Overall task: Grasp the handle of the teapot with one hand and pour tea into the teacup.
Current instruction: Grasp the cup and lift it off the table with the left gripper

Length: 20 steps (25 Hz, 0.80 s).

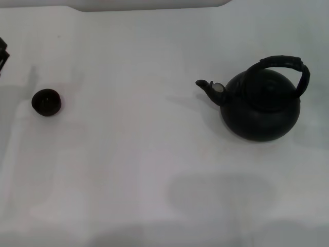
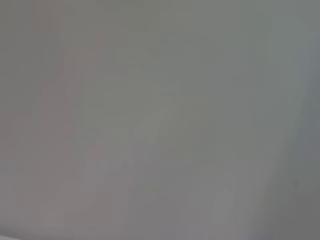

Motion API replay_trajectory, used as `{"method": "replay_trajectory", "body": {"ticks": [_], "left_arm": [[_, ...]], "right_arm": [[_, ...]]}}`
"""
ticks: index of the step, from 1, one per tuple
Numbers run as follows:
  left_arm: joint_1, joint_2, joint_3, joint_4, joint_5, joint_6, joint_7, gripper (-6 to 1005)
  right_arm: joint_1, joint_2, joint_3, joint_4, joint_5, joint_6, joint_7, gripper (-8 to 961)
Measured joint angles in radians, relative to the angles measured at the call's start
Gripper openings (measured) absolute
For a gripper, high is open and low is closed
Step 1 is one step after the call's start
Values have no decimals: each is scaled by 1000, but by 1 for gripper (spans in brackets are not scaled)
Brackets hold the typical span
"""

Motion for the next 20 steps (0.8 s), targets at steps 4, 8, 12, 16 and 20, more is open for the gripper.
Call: {"method": "replay_trajectory", "body": {"ticks": [4, 8, 12, 16, 20], "left_arm": [[-2, 0, 0, 1, 67, 0, 0, 862], [-5, -2, 0, -4, 160, 1, 0, 862], [-5, -6, 0, -14, 232, -8, 0, 862], [-2, -8, 0, -64, 248, -72, 0, 862], [21, -8, 0, -86, 249, -124, 15, 862]], "right_arm": [[5, -9, 1, 0, 0, 4, -2, 872], [14, -24, 5, 0, 0, 6, -5, 872], [38, -42, 7, 5, 0, 33, -6, 872], [63, -54, 9, 11, 0, 62, -6, 871], [73, -63, 12, 14, 0, 67, -6, 871]]}}
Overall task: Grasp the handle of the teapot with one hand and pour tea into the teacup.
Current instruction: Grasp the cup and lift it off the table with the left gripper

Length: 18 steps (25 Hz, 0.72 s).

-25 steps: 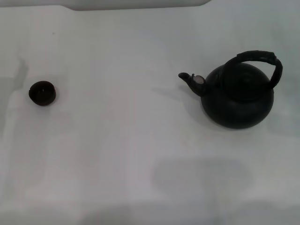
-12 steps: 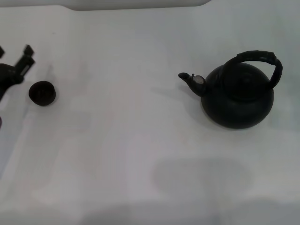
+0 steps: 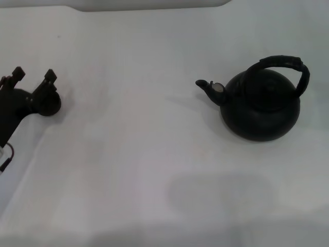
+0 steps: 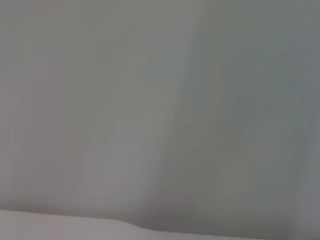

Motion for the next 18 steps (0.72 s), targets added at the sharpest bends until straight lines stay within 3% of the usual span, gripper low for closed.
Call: {"method": "replay_trajectory", "body": {"ticks": [8, 18], "left_arm": [[57, -4, -2, -64, 0, -62, 68, 861], [78, -4, -10, -86, -8, -56, 88, 861]], "right_arm": [[7, -20, 8, 0, 8, 0, 0, 870], [25, -24, 18, 9, 3, 2, 0, 870]]}}
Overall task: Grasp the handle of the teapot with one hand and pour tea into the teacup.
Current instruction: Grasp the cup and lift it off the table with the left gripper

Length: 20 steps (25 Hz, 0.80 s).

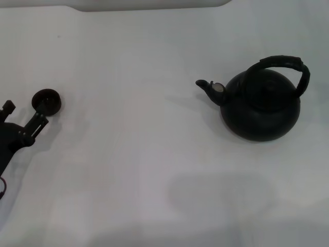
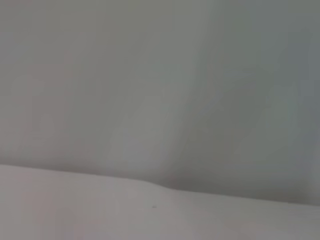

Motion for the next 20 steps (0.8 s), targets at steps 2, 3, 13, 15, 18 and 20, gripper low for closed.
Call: {"method": "replay_trajectory", "body": {"ticks": [2, 3, 13, 15, 18, 20], "left_arm": [[-6, 1, -1, 1, 0, 14, 0, 862], [-11, 2, -1, 4, 0, 24, 0, 862], [-89, 5, 1, 9, 4, 141, 16, 861], [-95, 5, 0, 10, 3, 142, 30, 861], [-102, 5, 0, 11, 6, 145, 36, 861], [-106, 6, 1, 11, 7, 150, 36, 861]], "right_arm": [[0, 1, 0, 0, 0, 0, 0, 870], [0, 3, 0, 0, 0, 0, 0, 869], [-9, 7, -1, 0, 2, -6, 0, 869], [-11, 7, -1, 0, 3, -7, 0, 869], [-13, 8, -1, 0, 5, -13, 0, 868], [-13, 8, -1, 0, 5, -16, 0, 868]]}}
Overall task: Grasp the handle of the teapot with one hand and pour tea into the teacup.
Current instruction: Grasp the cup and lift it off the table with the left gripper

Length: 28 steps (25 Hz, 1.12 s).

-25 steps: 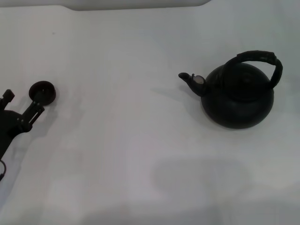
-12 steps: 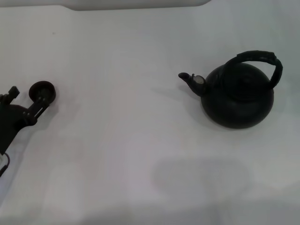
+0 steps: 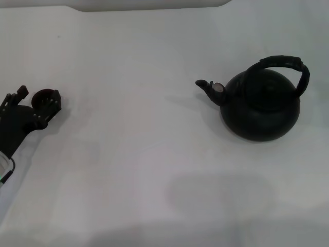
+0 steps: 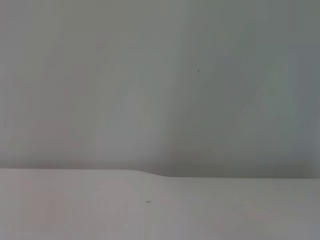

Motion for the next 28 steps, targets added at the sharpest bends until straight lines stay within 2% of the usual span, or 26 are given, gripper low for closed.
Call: {"method": "replay_trajectory", "body": {"ticks": [28], "left_arm": [[-22, -4, 8, -5, 25, 85, 0, 862]], "right_arm": [[13, -9, 0, 0, -1, -16, -2, 866]]}}
